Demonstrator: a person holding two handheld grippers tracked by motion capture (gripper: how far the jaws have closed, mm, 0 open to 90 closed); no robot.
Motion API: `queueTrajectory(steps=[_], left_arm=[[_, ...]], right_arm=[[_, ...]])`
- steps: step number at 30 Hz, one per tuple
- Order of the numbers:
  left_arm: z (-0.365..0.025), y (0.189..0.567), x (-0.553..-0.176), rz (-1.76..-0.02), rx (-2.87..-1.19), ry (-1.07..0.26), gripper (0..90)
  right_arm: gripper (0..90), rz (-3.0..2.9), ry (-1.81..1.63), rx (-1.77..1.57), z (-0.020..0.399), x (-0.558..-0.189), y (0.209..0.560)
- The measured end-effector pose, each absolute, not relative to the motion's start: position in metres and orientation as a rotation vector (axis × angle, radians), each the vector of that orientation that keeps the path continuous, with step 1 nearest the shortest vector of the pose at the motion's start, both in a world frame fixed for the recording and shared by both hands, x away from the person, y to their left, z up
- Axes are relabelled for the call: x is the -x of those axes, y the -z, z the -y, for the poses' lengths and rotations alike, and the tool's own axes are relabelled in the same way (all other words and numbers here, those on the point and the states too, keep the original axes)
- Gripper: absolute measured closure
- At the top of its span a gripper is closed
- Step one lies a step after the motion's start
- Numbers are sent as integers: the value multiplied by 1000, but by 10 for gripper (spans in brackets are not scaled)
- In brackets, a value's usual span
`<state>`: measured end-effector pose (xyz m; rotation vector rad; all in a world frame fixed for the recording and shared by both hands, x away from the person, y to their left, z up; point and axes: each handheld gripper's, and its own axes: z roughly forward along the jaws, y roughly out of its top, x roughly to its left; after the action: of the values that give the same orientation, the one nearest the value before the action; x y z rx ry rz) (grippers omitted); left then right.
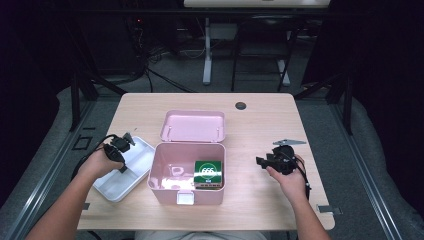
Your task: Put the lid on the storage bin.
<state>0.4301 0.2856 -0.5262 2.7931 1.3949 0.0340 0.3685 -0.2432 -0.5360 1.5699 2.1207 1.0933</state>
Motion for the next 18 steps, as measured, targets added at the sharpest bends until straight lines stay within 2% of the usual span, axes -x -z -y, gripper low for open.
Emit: queueTrajectory(steps=[18], left_arm=[[-294, 489, -424, -1352, -2778, -65, 892]], right_arm=[[489, -2117, -1095, -1573, 242, -368, 536]])
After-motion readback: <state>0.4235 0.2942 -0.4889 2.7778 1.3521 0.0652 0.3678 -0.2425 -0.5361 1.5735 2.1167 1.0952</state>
